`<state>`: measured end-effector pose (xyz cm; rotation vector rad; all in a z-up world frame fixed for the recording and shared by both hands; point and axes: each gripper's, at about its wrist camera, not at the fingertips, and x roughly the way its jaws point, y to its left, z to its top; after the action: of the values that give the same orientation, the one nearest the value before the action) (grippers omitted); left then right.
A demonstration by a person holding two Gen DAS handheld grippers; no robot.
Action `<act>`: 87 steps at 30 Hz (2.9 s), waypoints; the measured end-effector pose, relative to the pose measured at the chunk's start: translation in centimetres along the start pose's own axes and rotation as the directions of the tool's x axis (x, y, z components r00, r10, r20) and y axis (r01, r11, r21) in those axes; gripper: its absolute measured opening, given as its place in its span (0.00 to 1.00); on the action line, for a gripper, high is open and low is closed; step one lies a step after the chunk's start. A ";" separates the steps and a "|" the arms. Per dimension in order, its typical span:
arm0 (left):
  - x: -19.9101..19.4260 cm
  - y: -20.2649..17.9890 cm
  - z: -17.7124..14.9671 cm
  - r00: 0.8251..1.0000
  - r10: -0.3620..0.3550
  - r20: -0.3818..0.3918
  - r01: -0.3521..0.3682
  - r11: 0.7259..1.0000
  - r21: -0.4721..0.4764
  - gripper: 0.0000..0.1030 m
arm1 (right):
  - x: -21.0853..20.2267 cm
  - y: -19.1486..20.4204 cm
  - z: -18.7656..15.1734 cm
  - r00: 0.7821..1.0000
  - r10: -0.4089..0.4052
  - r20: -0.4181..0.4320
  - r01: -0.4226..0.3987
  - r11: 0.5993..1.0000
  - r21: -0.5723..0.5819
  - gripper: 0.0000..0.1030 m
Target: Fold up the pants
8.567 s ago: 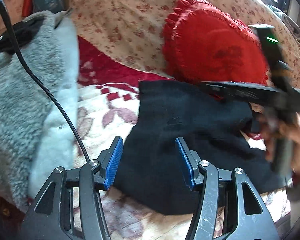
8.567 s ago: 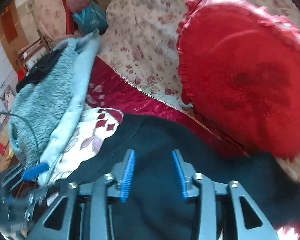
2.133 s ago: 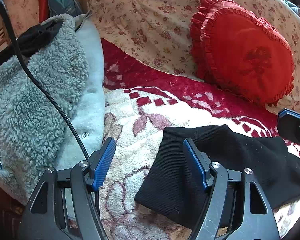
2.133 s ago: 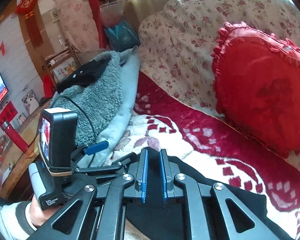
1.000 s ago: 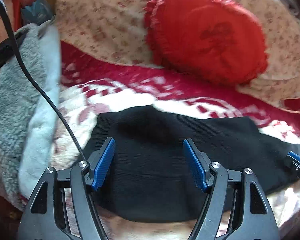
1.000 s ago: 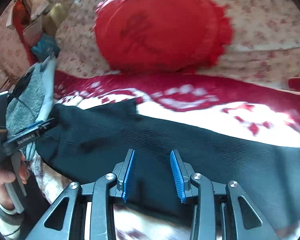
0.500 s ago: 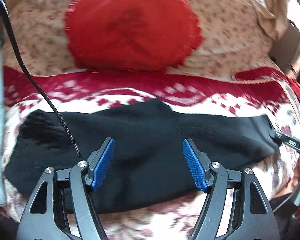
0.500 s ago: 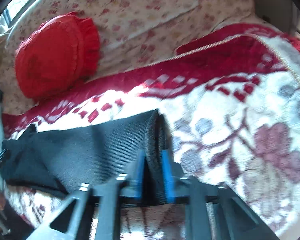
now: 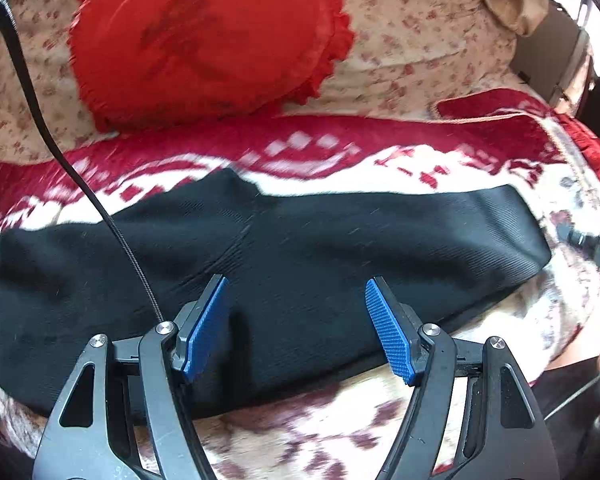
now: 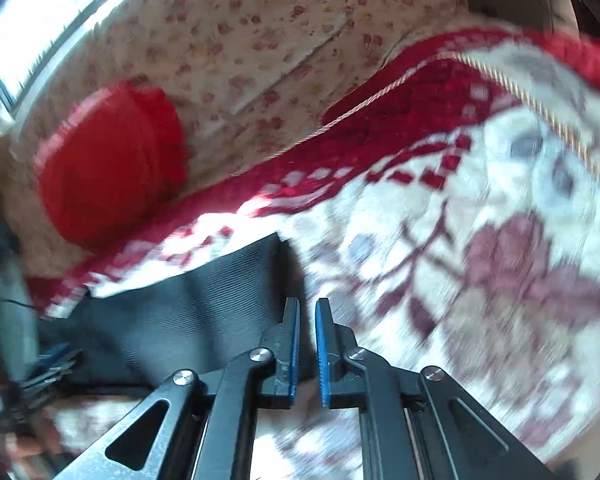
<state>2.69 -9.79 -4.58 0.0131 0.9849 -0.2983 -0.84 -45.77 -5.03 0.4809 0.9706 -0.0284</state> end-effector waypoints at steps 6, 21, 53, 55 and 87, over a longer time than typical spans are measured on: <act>1.3 -3.2 2.5 0.985 -0.164 -0.056 0.165 0.986 0.017 0.69 | 1.0 -0.3 -3.3 0.996 0.063 -0.059 -0.058 0.995 0.080 0.35; 7.3 -13.8 8.0 0.949 -0.247 -0.194 0.285 0.936 0.206 0.69 | 3.2 -0.8 -4.4 0.984 0.163 -0.067 -0.154 0.981 0.120 0.41; 12.8 -22.8 8.9 0.897 -0.355 -0.263 0.433 0.825 0.364 0.19 | 5.9 -1.1 -1.9 0.973 0.228 0.026 -0.229 0.956 0.185 0.10; 12.2 -22.3 9.3 0.888 -0.380 -0.261 0.453 0.820 0.349 0.16 | 5.2 -0.5 -1.6 0.974 0.223 0.046 -0.227 0.962 0.153 0.09; 0.4 7.8 1.0 0.985 -0.158 -0.066 0.152 0.984 -0.090 0.41 | 6.8 25.2 -5.0 0.830 0.468 -0.305 -0.548 0.786 -0.286 0.33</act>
<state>5.75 -2.55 -5.33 -0.1309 1.0723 -0.4009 5.04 -19.97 -3.22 0.3942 1.0034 0.7061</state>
